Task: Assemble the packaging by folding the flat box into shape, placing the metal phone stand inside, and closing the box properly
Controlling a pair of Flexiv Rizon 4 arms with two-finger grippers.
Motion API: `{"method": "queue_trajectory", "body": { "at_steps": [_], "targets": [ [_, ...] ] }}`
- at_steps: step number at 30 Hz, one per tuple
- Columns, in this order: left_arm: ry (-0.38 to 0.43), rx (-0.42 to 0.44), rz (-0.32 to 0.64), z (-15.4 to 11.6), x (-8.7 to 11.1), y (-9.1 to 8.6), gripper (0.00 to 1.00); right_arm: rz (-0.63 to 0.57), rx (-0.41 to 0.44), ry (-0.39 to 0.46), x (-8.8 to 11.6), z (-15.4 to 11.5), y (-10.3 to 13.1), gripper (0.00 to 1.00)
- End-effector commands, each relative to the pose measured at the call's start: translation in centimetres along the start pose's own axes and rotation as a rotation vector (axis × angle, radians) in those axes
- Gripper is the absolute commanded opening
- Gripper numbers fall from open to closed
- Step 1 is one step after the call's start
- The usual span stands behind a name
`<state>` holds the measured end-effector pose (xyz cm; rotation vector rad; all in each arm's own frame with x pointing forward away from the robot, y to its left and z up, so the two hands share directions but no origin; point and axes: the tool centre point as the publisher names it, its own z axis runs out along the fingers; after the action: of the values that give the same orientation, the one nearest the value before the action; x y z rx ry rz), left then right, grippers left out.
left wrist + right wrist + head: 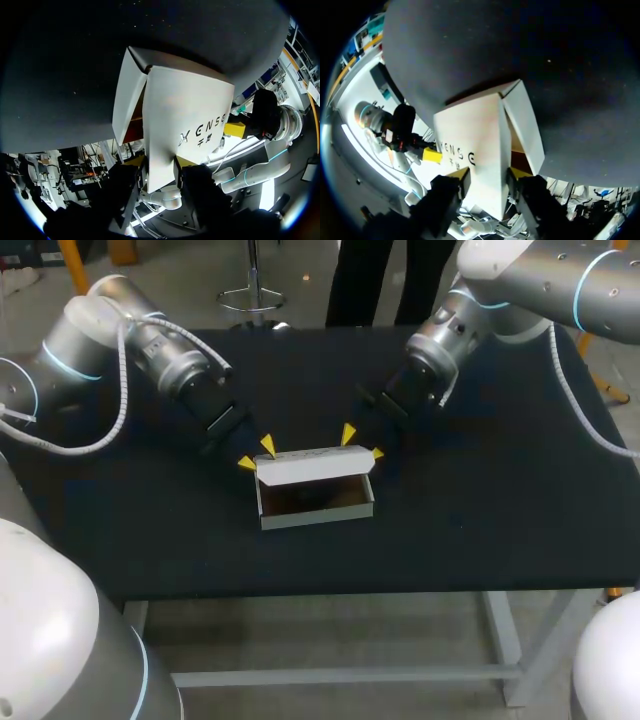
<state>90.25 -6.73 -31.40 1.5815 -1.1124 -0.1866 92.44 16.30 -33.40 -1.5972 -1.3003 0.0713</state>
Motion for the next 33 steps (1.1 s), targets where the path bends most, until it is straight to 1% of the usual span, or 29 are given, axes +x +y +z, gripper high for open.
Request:
{"method": "queue_trajectory", "body": {
  "at_steps": [1, 8, 18, 25, 33],
  "targets": [
    [-0.009, -0.007, -0.001, 0.0, 0.3, -0.6, 0.37, 0.003, -0.005, 0.003, -0.1, 0.3, -0.2, 0.52],
    [-0.01, -0.004, 0.003, 0.0, 0.2, -0.6, 0.38, 0.007, -0.007, 0.005, -0.3, 0.3, -0.3, 0.52],
    [-0.012, 0.006, 0.013, 0.1, -0.4, -0.7, 0.38, -0.005, -0.005, -0.012, -0.6, 0.6, -0.1, 0.58],
    [-0.015, 0.013, 0.017, 0.1, -0.7, -0.7, 0.39, -0.007, -0.003, -0.021, -0.7, 0.7, 0.1, 0.57],
    [-0.015, 0.019, 0.022, 0.1, -0.9, -0.7, 0.39, -0.014, -0.007, -0.026, -0.9, 0.8, 0.3, 0.59]
  ]
}}
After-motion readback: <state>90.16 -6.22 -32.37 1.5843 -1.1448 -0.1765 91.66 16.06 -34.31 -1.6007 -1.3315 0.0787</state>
